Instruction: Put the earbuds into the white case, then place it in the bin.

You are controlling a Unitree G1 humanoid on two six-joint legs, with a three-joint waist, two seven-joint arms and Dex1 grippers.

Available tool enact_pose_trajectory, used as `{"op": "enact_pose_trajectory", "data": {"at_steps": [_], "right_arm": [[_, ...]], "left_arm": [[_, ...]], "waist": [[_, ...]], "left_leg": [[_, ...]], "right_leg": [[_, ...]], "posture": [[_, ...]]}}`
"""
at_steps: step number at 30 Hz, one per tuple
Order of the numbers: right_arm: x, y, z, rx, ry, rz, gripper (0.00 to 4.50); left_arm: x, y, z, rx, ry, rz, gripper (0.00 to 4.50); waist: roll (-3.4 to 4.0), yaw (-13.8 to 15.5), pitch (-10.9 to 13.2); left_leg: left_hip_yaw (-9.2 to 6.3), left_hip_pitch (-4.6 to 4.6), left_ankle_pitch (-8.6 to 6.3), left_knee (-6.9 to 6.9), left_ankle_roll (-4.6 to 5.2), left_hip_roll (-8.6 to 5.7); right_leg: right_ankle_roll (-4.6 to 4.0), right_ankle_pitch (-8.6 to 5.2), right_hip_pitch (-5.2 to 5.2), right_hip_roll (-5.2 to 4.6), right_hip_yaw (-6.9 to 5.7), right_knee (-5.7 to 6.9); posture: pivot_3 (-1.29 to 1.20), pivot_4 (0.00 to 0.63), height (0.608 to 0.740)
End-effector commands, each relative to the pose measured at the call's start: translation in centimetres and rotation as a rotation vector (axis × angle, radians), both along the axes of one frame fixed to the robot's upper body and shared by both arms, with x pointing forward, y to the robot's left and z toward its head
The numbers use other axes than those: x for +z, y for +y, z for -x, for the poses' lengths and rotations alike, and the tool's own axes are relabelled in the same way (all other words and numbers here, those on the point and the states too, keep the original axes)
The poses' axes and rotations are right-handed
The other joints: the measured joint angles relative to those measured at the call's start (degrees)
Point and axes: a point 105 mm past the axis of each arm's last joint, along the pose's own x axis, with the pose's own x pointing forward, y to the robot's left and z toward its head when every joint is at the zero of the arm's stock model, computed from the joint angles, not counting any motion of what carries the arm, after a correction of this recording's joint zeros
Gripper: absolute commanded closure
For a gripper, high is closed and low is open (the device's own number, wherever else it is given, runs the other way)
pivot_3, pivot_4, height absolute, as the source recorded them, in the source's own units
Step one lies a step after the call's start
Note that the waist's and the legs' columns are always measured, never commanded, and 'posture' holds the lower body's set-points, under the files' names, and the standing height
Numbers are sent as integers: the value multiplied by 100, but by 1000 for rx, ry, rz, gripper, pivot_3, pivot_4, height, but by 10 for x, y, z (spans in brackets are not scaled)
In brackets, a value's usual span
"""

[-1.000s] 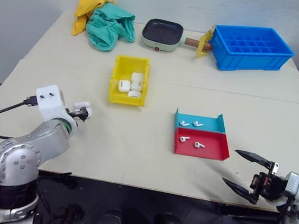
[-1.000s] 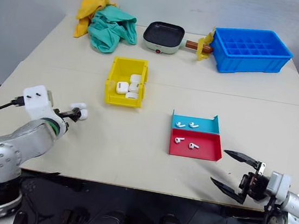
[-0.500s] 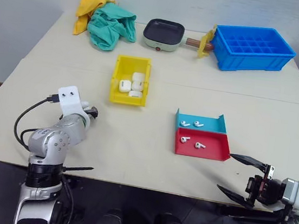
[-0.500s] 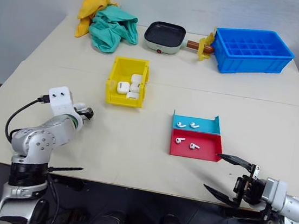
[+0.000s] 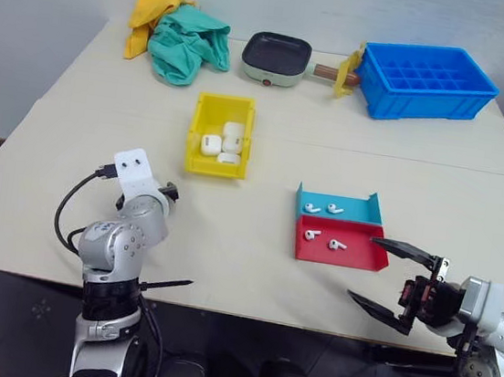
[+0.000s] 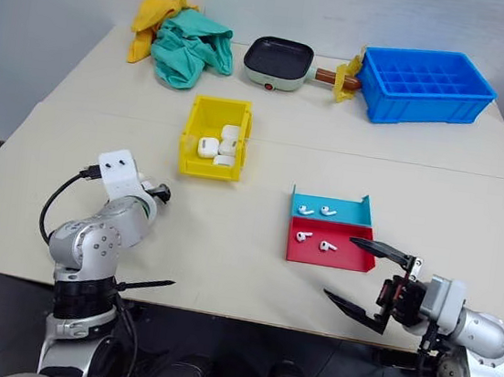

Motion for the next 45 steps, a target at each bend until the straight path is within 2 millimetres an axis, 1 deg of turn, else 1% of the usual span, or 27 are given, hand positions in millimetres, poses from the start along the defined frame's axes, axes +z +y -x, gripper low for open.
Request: {"op": "enact_pose_trajectory", "data": {"at_steps": [1,2,6,8,14,18,25,28,31,35,37,38,40,42,45], "right_arm": [[14,8,3,17,-29,2,28],[15,9,3,19,-27,2,28],[22,14,-1,21,-19,-1,28],[24,15,-3,20,-15,0,28],[26,15,-6,10,-6,0,28],[26,14,-7,2,-4,-1,28],[22,10,-6,-11,7,-3,28],[22,10,-5,-14,10,-5,0],[23,12,-4,-14,12,-7,0],[26,15,-2,-15,13,-13,0],[26,16,-1,-16,15,-13,0],[26,16,0,-19,17,-14,0],[25,16,1,-21,22,-12,0],[24,15,2,-23,25,-11,0],[21,12,2,-28,32,-9,0]], "left_arm": [[10,-1,2,41,-24,20,0],[8,-3,3,44,-14,36,0],[14,3,10,120,-29,31,0],[16,1,9,124,-37,48,0],[16,-3,3,113,-39,59,0],[14,-9,-3,87,-32,67,0],[7,-11,-3,103,-10,103,0],[6,-11,-3,99,-11,99,614],[4,-6,0,112,-4,90,1536],[3,12,9,126,-4,50,1580],[6,23,13,78,-22,1,1580],[8,25,14,23,-38,-23,1580],[13,23,16,-167,-95,-52,1580],[17,29,26,-340,-119,-110,1580],[17,37,47,-576,-123,-117,1580]], "waist": [[-1,4,1],[-2,7,1],[-3,-5,2],[-4,-2,2],[-10,13,6],[-11,13,6],[-12,9,7],[-12,11,7],[-12,14,7],[-11,5,7],[-11,-27,6],[-11,-39,6],[-10,-52,6],[-10,-75,6],[-9,-64,6]], "left_leg": [[0,0,0,0,0,0],[0,0,0,0,0,0],[0,-1,0,0,0,0],[1,-1,-1,0,-1,3],[1,-3,-1,0,-1,3],[0,-3,-1,0,-1,3],[1,-3,-1,0,-2,4],[1,-3,-1,1,-2,4],[0,-3,-1,1,-2,4],[0,-3,-1,0,-2,4],[1,-1,-2,-1,-3,6],[1,0,-3,-1,-6,10],[1,4,-6,-3,-12,15],[1,6,-7,-7,-15,20],[-3,6,-8,-5,-17,22]], "right_leg": [[0,0,0,0,0,-1],[0,0,0,0,0,-1],[1,0,0,2,0,-2],[1,0,0,6,0,-1],[1,0,0,7,0,-3],[1,0,0,7,-1,-4],[1,0,0,8,-1,-3],[1,1,0,8,-1,-2],[1,1,0,8,-1,-2],[1,1,-1,8,-1,-2],[1,1,-1,11,1,-1],[1,1,-2,15,4,-1],[0,0,-6,24,11,4],[-1,0,-9,28,16,6],[-7,-3,-10,25,19,4]], "posture": [[0,150,740],[0,150,740],[0,150,740],[0,150,740],[0,150,740],[0,150,740],[0,150,740],[0,150,740],[0,150,740],[0,150,740],[0,150,740],[0,150,740],[0,150,740],[0,150,740],[0,150,740]]}}
